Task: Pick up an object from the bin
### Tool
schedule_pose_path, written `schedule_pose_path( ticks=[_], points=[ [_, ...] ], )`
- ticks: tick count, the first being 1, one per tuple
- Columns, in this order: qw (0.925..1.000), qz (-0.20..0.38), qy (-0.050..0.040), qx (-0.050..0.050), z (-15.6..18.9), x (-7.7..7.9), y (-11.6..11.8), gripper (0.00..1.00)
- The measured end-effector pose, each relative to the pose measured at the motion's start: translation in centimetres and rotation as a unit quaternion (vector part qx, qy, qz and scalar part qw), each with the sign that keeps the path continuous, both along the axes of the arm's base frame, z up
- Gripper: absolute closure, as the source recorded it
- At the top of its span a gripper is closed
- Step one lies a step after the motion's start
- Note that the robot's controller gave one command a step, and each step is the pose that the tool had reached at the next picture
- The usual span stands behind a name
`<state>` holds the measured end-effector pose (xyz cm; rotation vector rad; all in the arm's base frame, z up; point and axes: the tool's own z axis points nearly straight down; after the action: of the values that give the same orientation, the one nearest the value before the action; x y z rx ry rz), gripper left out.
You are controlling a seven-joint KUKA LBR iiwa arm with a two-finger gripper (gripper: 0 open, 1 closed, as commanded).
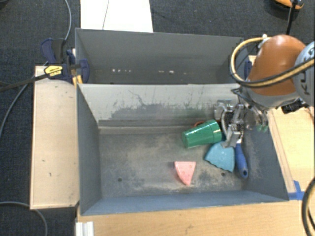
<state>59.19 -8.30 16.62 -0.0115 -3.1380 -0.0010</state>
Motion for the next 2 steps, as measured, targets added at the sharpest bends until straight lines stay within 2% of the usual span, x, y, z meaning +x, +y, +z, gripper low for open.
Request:
schedule_pose_path(
  ticks=[1, 2],
  points=[
    [1.0000, 0.001, -0.0036, 0.000, 0.5, 0.1, 0.0, 0.00],
    [0.9995, -0.031, -0.0053, -0.001, -3.6, -0.8, 1.9, 0.00]
  ],
)
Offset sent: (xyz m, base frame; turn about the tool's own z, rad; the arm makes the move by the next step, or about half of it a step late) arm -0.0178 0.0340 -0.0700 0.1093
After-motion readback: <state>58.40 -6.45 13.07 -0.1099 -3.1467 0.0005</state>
